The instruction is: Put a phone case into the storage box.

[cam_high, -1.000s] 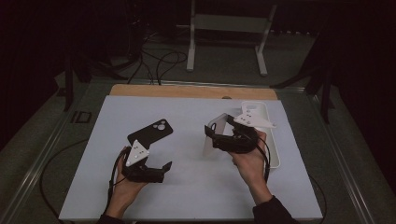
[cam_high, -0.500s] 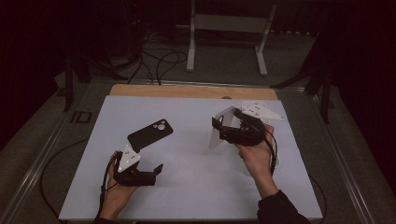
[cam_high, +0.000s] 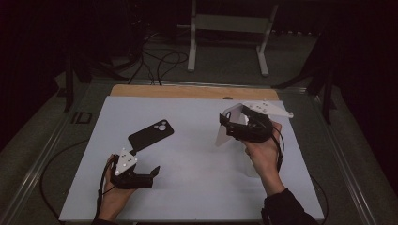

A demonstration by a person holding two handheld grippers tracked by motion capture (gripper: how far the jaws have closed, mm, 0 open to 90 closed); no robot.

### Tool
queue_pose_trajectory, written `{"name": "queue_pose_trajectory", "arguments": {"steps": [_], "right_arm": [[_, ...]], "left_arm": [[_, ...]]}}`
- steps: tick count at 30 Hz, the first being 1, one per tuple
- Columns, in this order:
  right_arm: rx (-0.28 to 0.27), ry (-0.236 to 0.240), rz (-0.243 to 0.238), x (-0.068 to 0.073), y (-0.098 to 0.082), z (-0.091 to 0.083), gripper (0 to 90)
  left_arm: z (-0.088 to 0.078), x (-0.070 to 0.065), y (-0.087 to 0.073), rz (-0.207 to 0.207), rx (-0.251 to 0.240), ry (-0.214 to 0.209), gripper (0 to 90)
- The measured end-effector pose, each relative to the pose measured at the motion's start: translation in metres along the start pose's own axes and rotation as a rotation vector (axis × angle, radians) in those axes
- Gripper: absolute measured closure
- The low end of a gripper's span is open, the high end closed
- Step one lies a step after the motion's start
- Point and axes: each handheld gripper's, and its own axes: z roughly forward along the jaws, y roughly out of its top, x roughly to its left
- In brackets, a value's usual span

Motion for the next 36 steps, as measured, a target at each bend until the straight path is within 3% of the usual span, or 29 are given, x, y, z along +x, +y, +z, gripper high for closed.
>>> {"name": "queue_pose_trajectory", "arguments": {"steps": [16, 36], "right_arm": [[0.003, -0.052, -0.001, -0.018, 0.015, 0.006, 17.1], [0.022, -0.116, 0.024, -0.043, 0.022, 0.017, 17.1]], "left_arm": [[-0.010, 0.013, -0.005, -0.026, 0.002, 0.047, 0.0], [-0.010, 0.015, -0.006, -0.035, 0.005, 0.053, 0.4]]}}
